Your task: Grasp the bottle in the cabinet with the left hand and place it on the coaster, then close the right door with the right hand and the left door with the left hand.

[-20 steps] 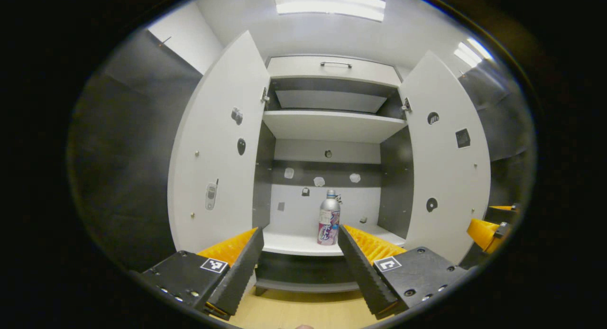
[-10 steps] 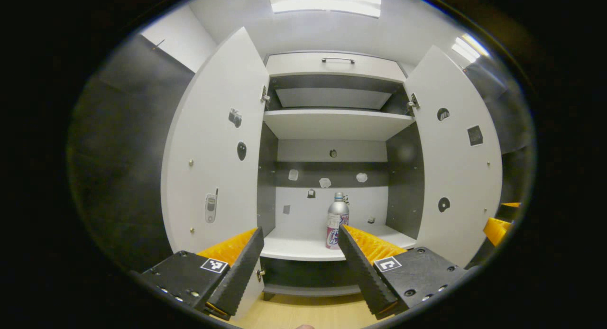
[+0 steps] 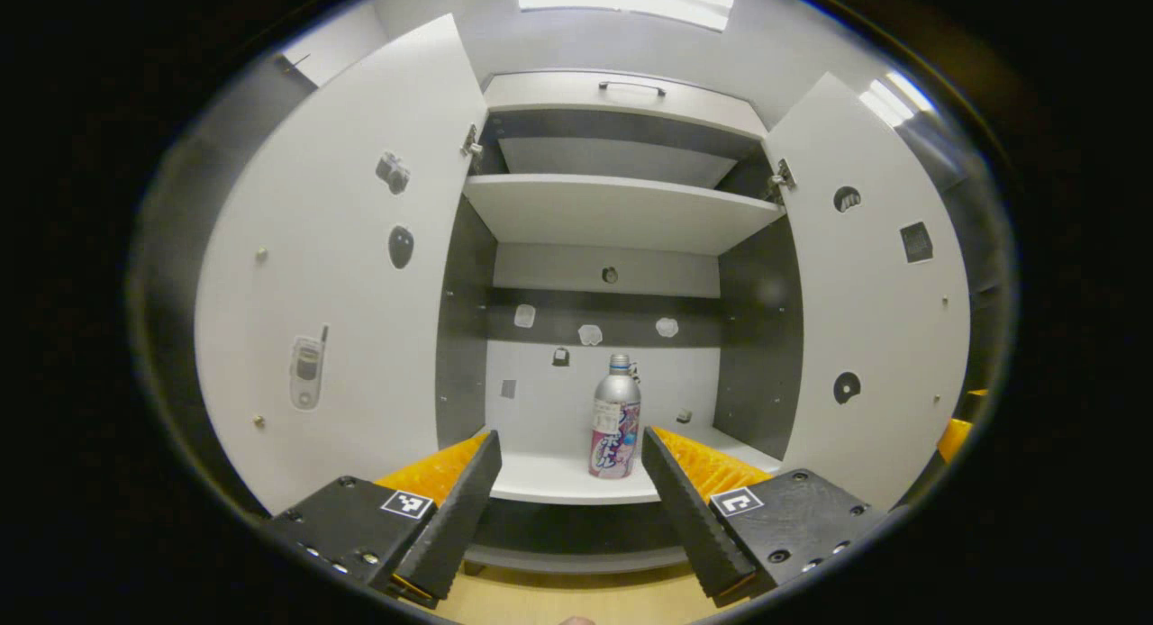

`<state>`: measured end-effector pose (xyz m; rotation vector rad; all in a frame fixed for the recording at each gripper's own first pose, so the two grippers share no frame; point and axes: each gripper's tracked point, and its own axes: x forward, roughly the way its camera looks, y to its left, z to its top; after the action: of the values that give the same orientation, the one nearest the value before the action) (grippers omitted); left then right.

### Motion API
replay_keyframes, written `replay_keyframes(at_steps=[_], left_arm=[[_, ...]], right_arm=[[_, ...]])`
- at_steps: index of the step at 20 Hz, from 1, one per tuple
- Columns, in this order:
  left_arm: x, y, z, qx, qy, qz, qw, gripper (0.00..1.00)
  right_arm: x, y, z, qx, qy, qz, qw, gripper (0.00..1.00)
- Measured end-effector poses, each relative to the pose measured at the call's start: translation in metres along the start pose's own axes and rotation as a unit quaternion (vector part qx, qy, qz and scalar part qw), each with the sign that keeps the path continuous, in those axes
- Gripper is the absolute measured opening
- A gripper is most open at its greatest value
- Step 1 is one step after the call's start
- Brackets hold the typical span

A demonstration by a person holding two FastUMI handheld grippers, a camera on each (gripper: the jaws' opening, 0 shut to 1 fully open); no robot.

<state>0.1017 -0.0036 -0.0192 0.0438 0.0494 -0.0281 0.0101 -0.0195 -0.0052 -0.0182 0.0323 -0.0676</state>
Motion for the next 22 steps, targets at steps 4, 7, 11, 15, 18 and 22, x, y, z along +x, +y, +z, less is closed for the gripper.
replay_keyframes(at_steps=[4,7,11,15,18,22], left_arm=[[0.043,-0.014,-0.016,0.011,0.007,-0.014,1.000,1.00],[0.068,-0.026,-0.023,0.029,0.004,-0.023,0.999,0.96],[0.104,-0.036,-0.022,0.047,-0.007,-0.031,0.998,1.00],[0.137,-0.041,-0.037,0.050,0.013,-0.032,0.998,0.96],[0.157,-0.039,-0.047,0.050,0.027,-0.026,0.998,0.98],[0.184,-0.042,-0.065,0.030,0.044,-0.031,0.998,0.99]], right_arm=[[-0.001,-0.008,0.001,0.002,-0.002,-0.025,1.000,0.99],[-0.004,-0.013,0.001,0.003,-0.001,-0.038,0.999,0.99],[-0.007,-0.019,0.001,0.004,-0.001,-0.053,0.999,0.99],[-0.010,-0.027,0.000,0.007,0.002,-0.066,0.998,0.99],[-0.011,-0.036,-0.001,0.009,0.004,-0.078,0.997,0.99],[-0.013,-0.044,0.000,0.016,0.004,-0.091,0.996,0.99]])
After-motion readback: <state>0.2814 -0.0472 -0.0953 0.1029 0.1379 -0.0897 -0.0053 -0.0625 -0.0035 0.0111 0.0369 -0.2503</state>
